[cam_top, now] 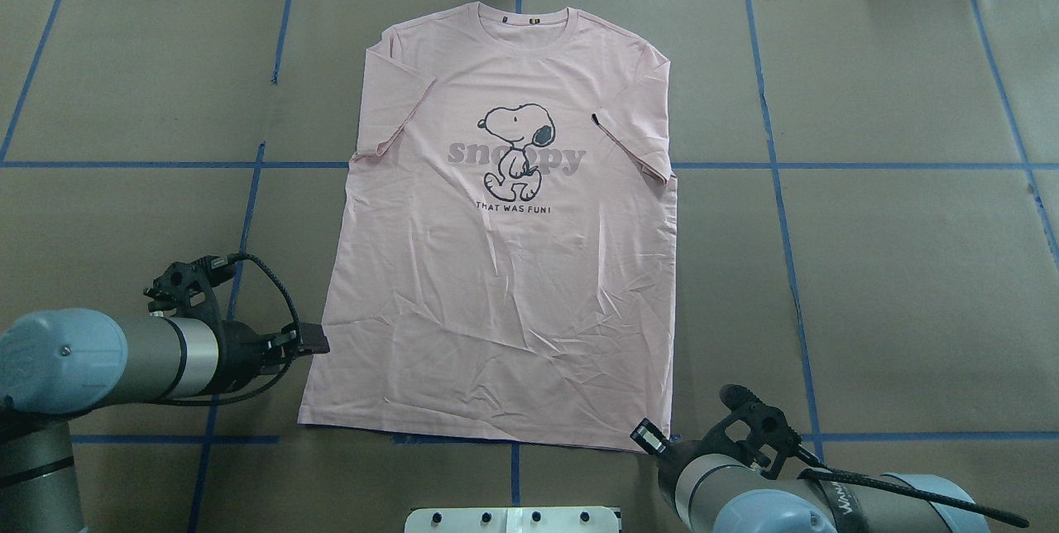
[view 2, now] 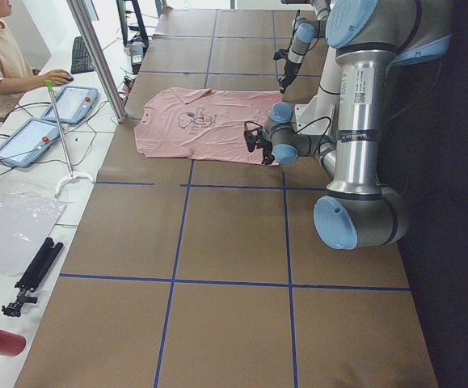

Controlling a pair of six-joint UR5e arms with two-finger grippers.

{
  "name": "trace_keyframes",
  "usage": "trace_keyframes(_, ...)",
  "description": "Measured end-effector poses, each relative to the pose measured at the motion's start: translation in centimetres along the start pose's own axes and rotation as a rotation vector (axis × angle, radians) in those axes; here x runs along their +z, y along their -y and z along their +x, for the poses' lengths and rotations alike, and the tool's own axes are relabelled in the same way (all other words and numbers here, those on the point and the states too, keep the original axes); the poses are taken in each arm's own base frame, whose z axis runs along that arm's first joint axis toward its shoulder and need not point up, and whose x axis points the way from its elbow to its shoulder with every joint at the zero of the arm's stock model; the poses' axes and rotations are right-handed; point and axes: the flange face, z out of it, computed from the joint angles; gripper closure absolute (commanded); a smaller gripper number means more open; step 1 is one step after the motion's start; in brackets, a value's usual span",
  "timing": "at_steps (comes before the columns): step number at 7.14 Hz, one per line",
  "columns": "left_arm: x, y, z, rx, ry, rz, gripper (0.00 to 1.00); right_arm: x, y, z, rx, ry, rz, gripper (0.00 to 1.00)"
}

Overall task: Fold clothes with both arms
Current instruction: 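Move the left gripper down to the other hem corner nearest the robot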

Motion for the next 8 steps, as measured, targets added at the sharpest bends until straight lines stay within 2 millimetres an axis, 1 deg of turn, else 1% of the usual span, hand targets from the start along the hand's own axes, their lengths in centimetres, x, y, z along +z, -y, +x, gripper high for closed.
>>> trace_keyframes(1, 0.8, -1.7, -0.3, 0.001, 0.034, -0.006, 0.27, 0.1, 0.1, 0.0, 0.000, -0.002, 0.002, 1.00)
trace_keyframes(2, 1.4, -2.8, -0.5, 0.001, 0.065, -0.014, 0.35, 0.1, 0.1, 0.1, 0.000, -0.003, 0.002, 1.00)
trace_keyframes(3, 1.8, -3.5, -0.7, 0.003, 0.082, -0.021, 0.37, 0.1, 0.1, 0.1, 0.001, -0.003, 0.002, 1.00)
trace_keyframes(4, 2.0, -4.1, -0.8, 0.006, 0.090, -0.030, 0.52, 0.1, 0.1, 0.1, 0.000, -0.003, 0.003, 1.00)
trace_keyframes(5, 2.1, -4.5, -0.8, 0.009, 0.093, -0.036, 0.58, 0.1, 0.1, 0.1, 0.001, -0.002, 0.003, 1.00)
trace_keyframes(7, 2.1, -4.8, -0.8, 0.011, 0.095, -0.042, 0.58, 0.1, 0.1, 0.1, 0.002, -0.002, 0.003, 1.00)
trace_keyframes(8, 2.2, -4.9, -0.8, 0.012, 0.096, -0.044, 0.67, 0.1, 0.1, 0.1, 0.002, -0.003, 0.004, 1.00)
